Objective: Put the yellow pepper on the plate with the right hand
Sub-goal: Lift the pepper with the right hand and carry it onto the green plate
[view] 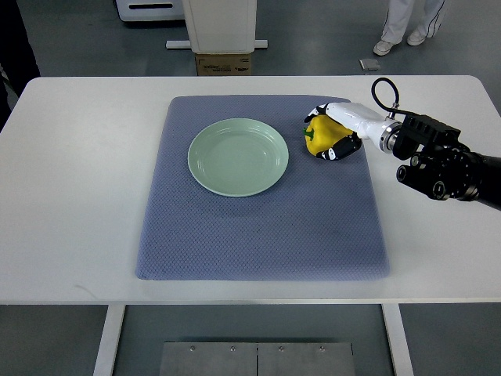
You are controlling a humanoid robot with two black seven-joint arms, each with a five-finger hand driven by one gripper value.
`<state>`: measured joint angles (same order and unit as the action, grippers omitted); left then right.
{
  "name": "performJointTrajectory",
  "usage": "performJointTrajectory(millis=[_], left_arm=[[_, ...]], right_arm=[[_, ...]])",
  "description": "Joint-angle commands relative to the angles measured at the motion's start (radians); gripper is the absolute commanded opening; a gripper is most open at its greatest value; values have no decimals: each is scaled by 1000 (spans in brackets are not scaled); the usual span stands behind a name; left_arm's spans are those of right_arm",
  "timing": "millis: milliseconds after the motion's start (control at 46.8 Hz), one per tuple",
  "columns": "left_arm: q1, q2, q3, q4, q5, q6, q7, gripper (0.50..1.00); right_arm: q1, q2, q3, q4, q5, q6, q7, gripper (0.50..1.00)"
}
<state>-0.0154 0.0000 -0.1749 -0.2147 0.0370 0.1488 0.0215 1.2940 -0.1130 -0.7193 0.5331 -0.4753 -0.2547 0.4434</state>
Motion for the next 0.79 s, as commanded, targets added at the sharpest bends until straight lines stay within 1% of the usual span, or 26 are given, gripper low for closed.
performJointTrajectory(millis=[0,299,470,577,770], left_arm=[[0,0,0,0,0,0,0,1000],[0,0,0,0,0,0,0,1000],[0,0,0,0,0,0,0,1000],[0,0,0,0,0,0,0,1000],[0,0,0,0,1,0,0,1000]], right_arm=[[10,-2,7,1,6,0,3,500],[91,-11,34,25,12,5,6,500],[136,-16,35,125,14,8,40,500],[146,-10,75,174,20,8,40,500],[156,10,135,231,23,9,35,500]])
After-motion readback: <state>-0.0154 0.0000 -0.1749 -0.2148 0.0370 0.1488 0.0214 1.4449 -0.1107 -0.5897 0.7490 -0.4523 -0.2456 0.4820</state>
